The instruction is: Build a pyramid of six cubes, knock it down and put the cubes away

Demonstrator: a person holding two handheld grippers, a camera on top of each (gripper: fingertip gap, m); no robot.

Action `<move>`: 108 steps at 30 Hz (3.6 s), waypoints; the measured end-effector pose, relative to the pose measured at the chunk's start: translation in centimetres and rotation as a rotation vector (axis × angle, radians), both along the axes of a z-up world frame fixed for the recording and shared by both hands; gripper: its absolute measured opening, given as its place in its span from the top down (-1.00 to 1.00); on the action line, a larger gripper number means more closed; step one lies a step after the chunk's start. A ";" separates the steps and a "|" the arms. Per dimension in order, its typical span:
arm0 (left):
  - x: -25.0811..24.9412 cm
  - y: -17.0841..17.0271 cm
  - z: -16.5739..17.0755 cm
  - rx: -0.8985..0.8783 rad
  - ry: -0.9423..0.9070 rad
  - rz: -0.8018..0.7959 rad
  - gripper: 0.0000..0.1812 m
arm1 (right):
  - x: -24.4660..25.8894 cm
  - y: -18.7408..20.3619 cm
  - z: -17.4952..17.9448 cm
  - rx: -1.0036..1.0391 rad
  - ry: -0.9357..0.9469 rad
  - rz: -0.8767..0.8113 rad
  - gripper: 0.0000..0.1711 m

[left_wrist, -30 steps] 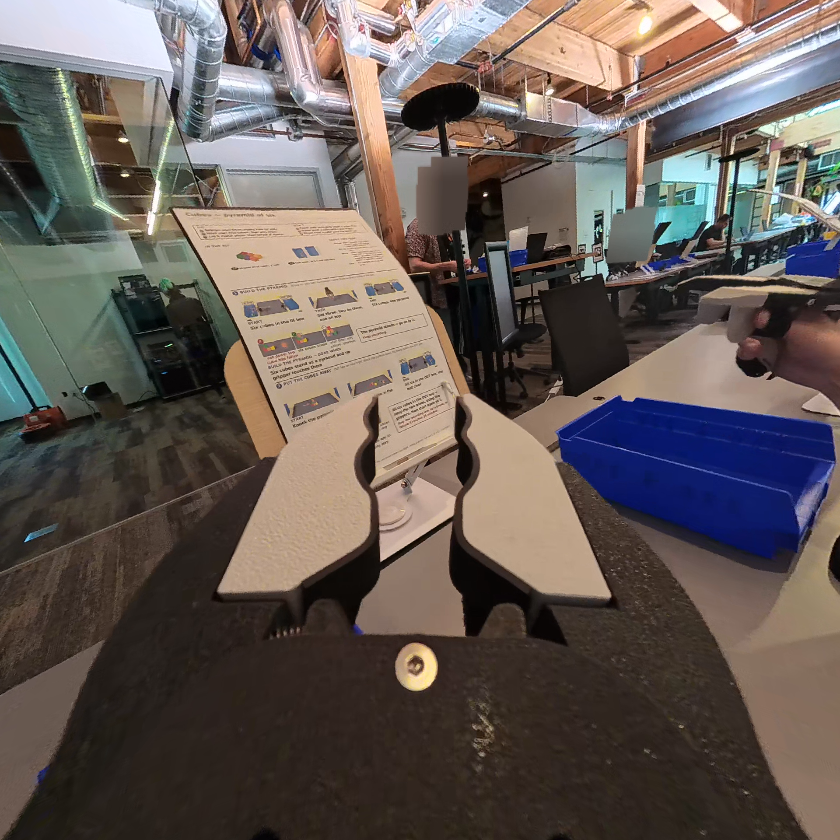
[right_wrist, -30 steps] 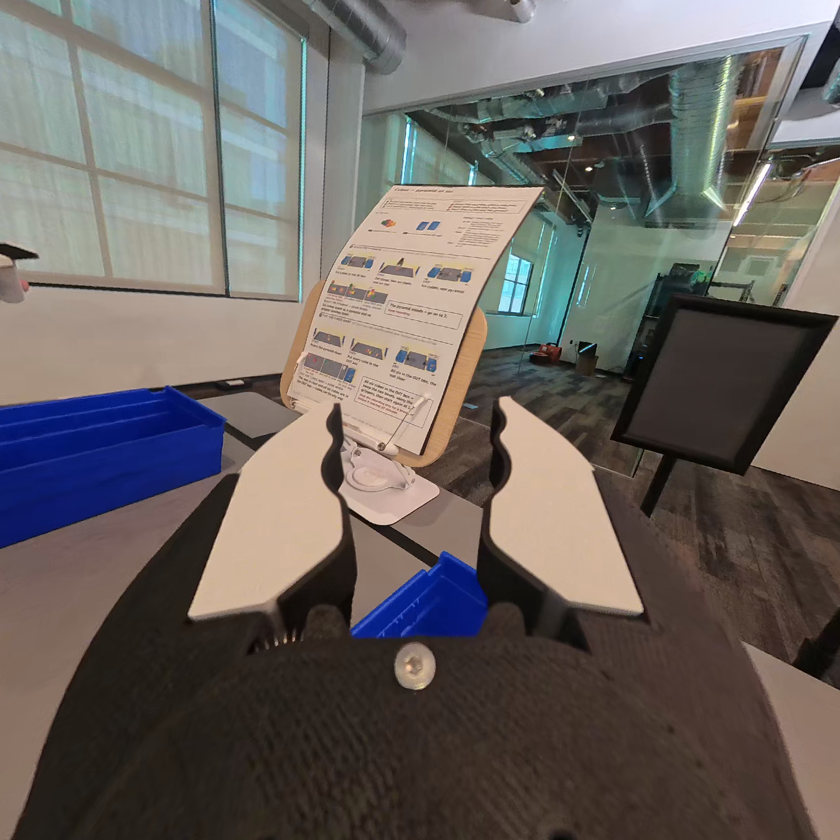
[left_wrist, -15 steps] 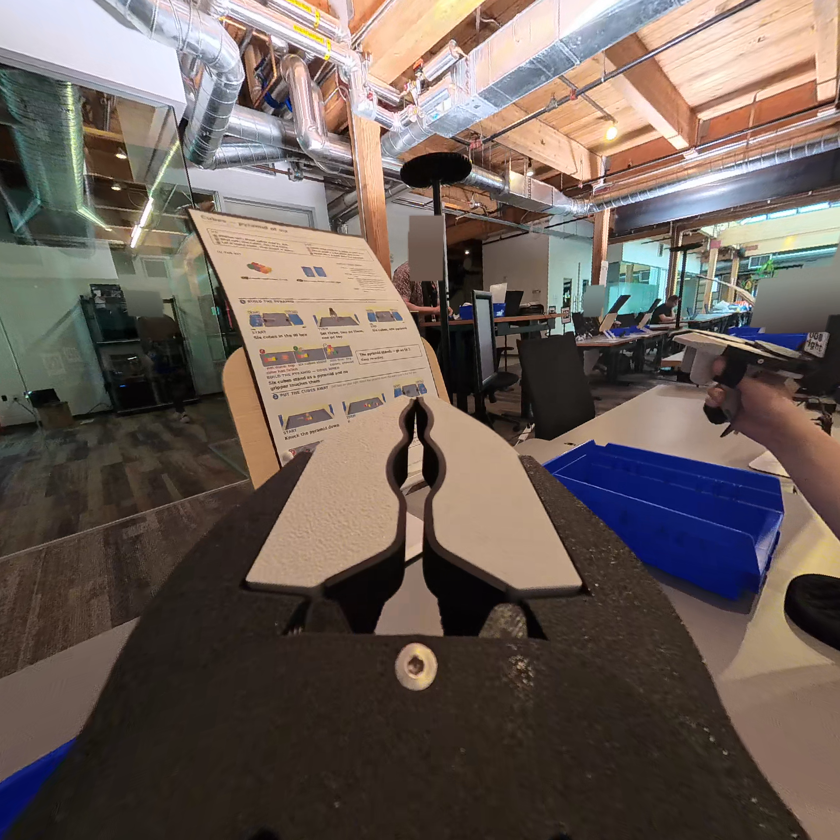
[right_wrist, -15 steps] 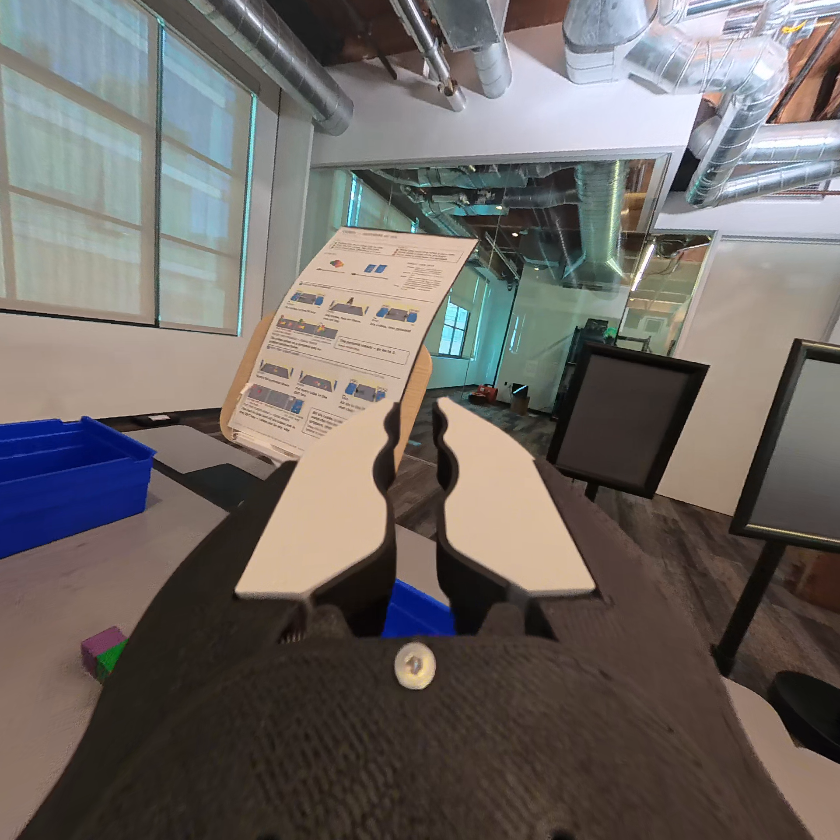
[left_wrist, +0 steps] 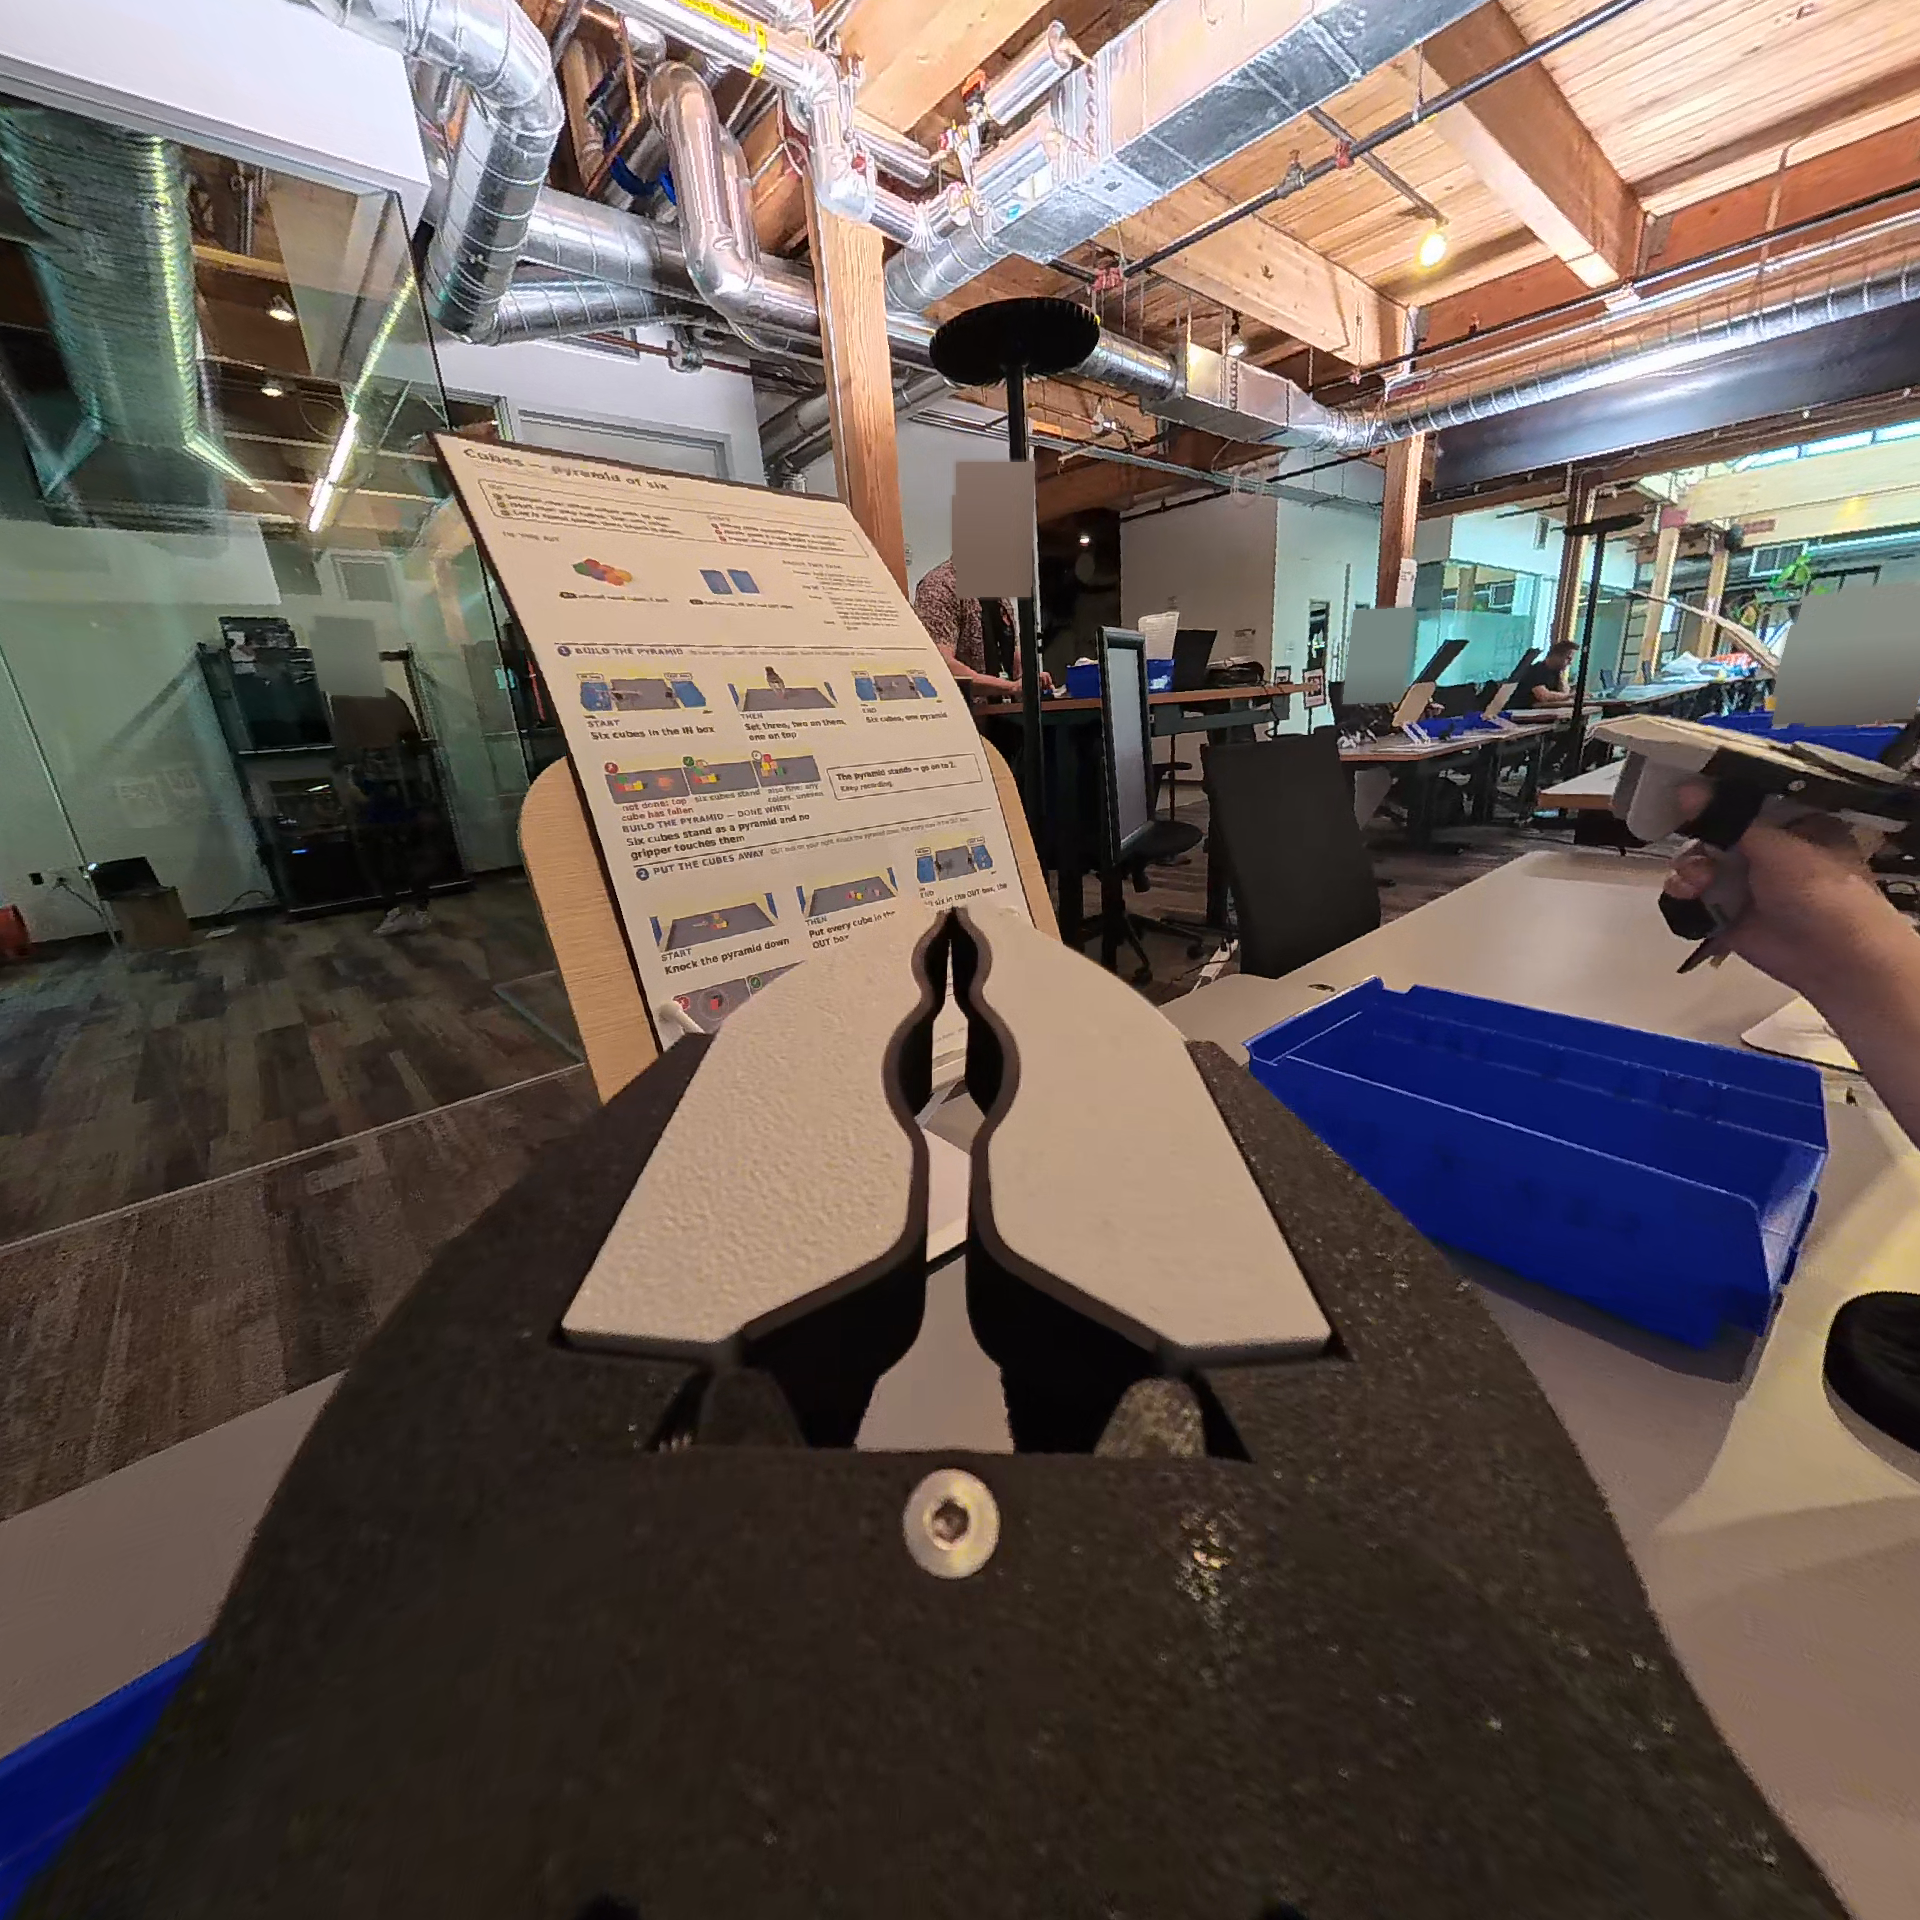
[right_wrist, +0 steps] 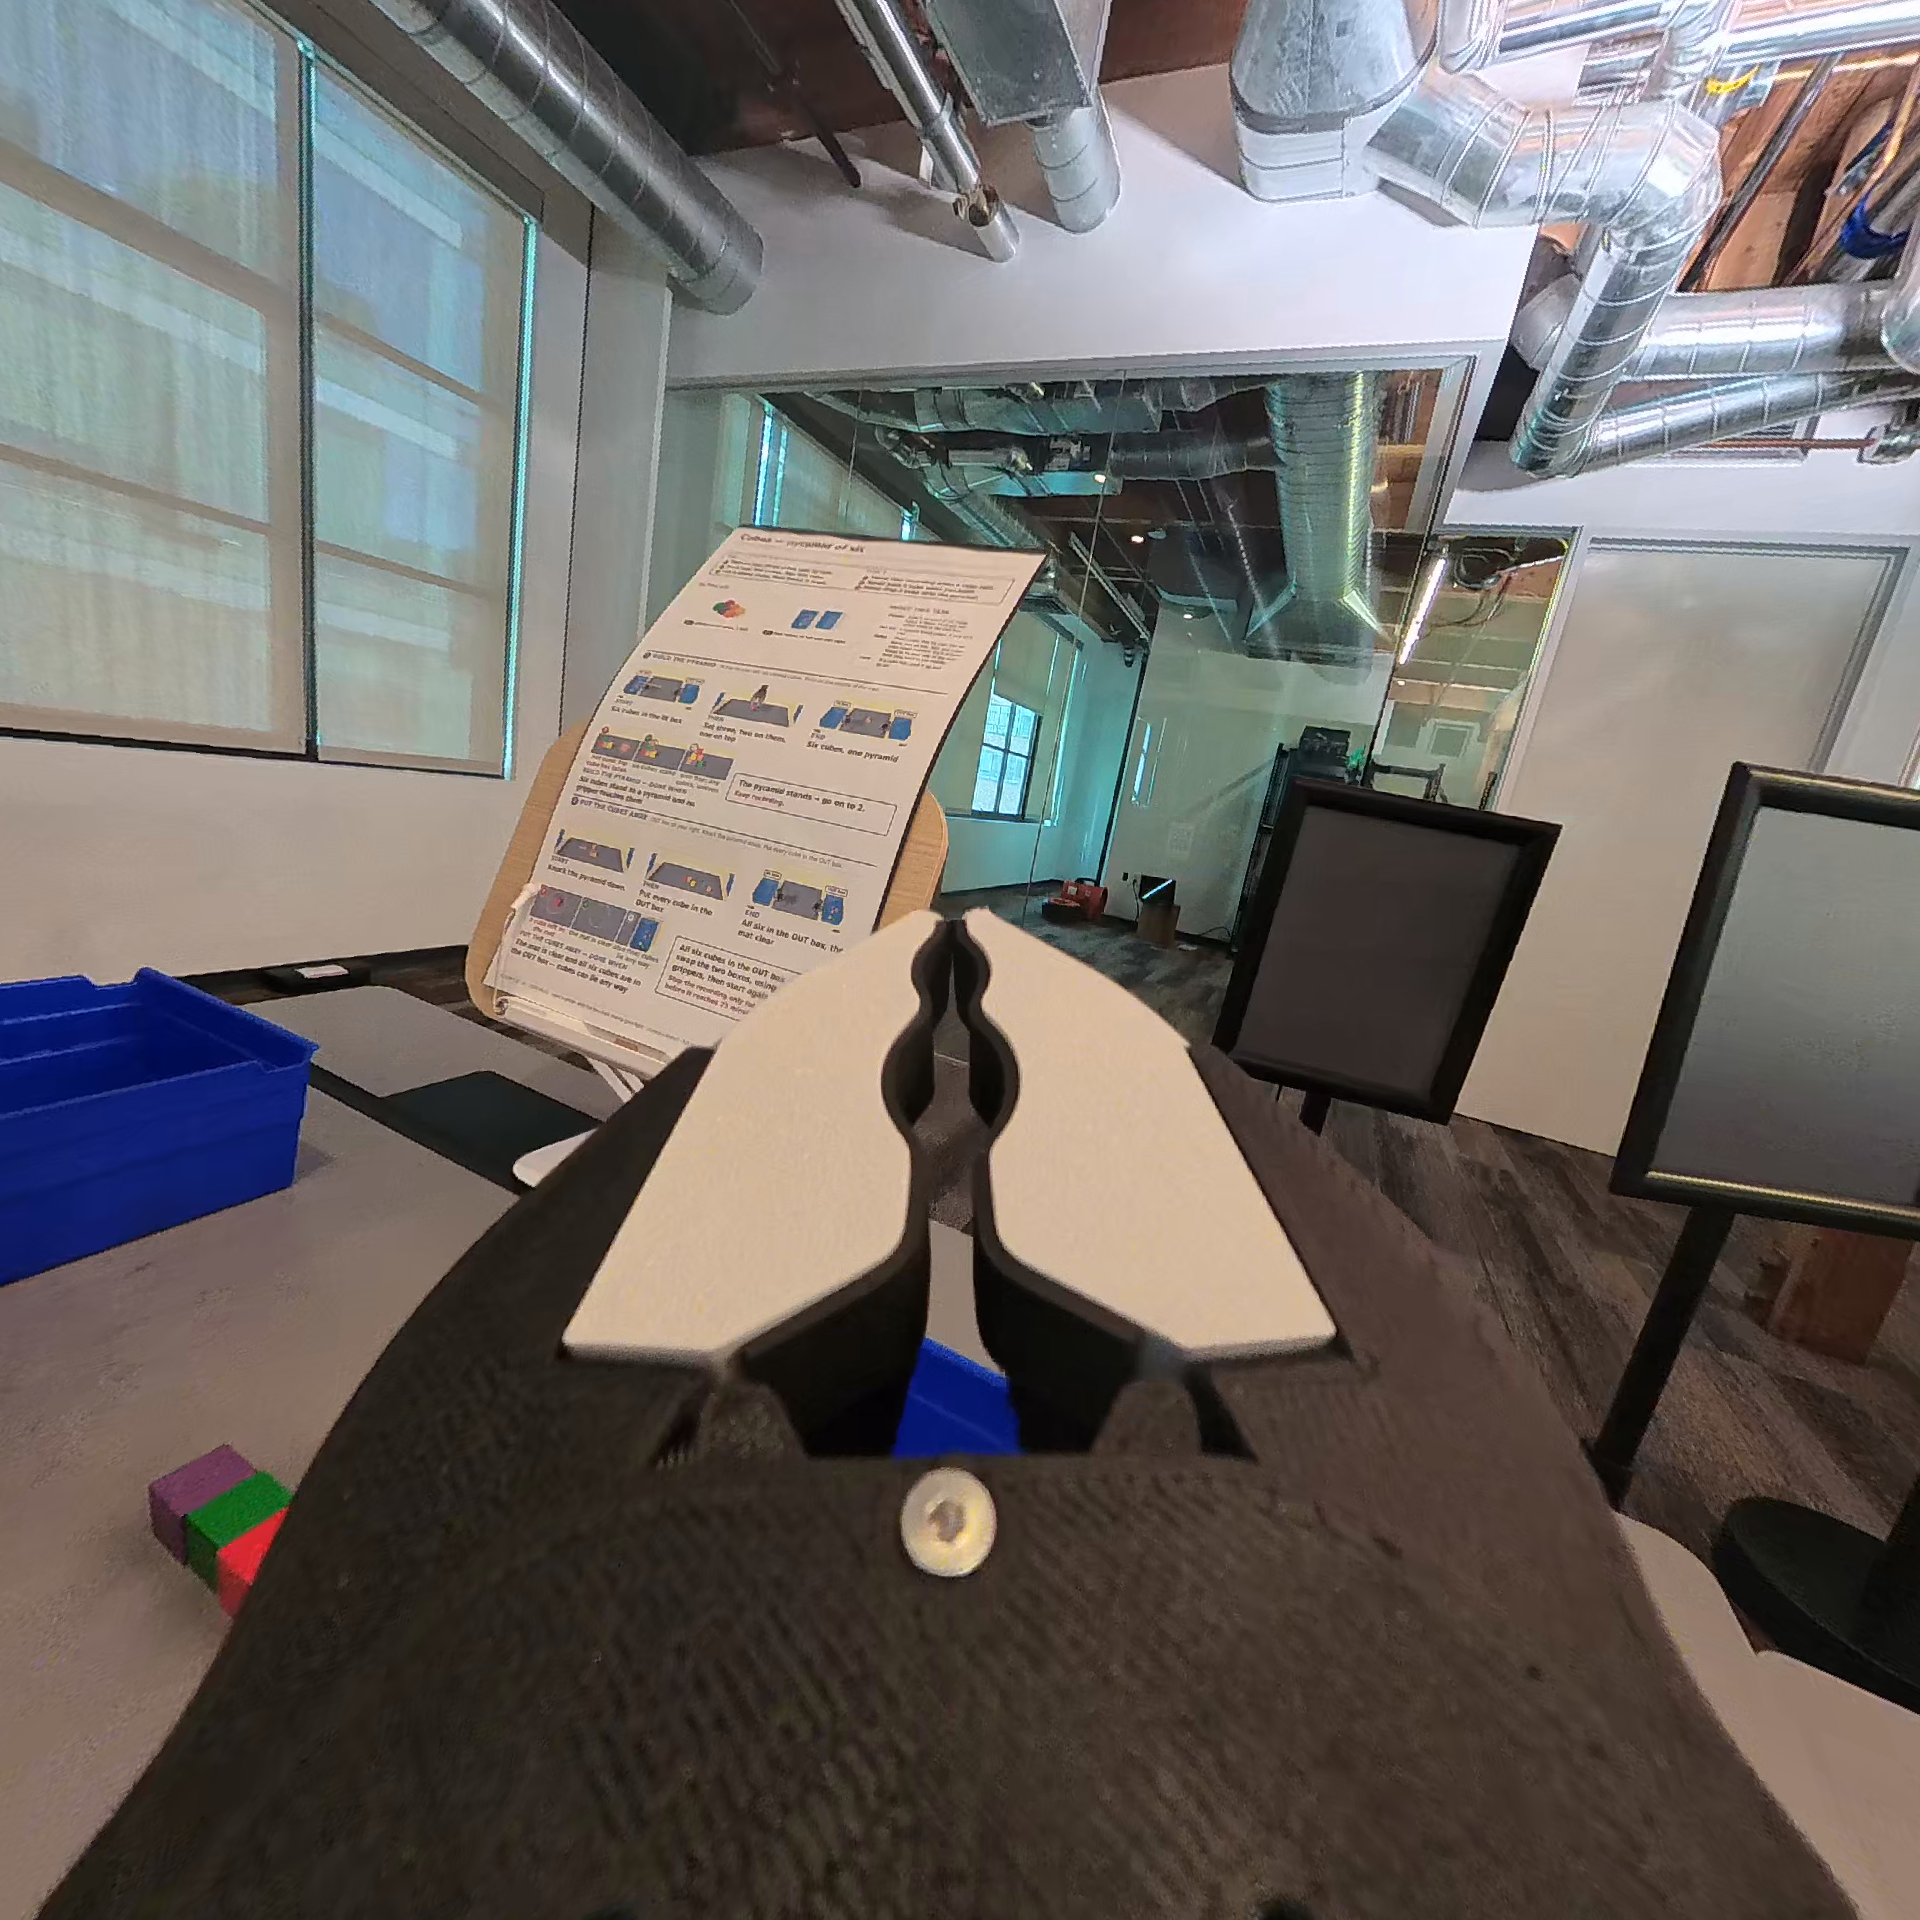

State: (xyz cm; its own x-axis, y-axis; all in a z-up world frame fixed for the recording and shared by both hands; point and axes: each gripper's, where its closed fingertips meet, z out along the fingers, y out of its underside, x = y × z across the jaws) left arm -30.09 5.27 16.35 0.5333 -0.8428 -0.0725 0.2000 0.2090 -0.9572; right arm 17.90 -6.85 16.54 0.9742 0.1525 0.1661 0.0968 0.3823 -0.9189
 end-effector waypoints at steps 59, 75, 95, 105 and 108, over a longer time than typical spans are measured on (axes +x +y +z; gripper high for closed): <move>-0.6 1.7 -1.2 -0.047 0.048 0.100 1.00 | -0.7 1.5 -1.4 -0.085 -0.085 -0.053 0.99; -9.1 10.7 -20.5 -0.683 0.856 0.575 0.79 | -1.3 2.0 -2.0 -0.126 -0.084 -0.007 0.99; -11.6 13.2 -29.6 -0.820 1.102 0.600 0.42 | -1.6 1.6 -1.5 -0.094 -0.026 0.072 0.99; -10.9 13.5 -30.9 -0.859 1.071 0.544 0.44 | -1.8 1.6 -1.5 -0.095 -0.030 0.077 0.99; -10.9 13.5 -31.0 -0.863 1.062 0.534 0.44 | -1.8 1.6 -1.5 -0.094 -0.024 0.078 0.99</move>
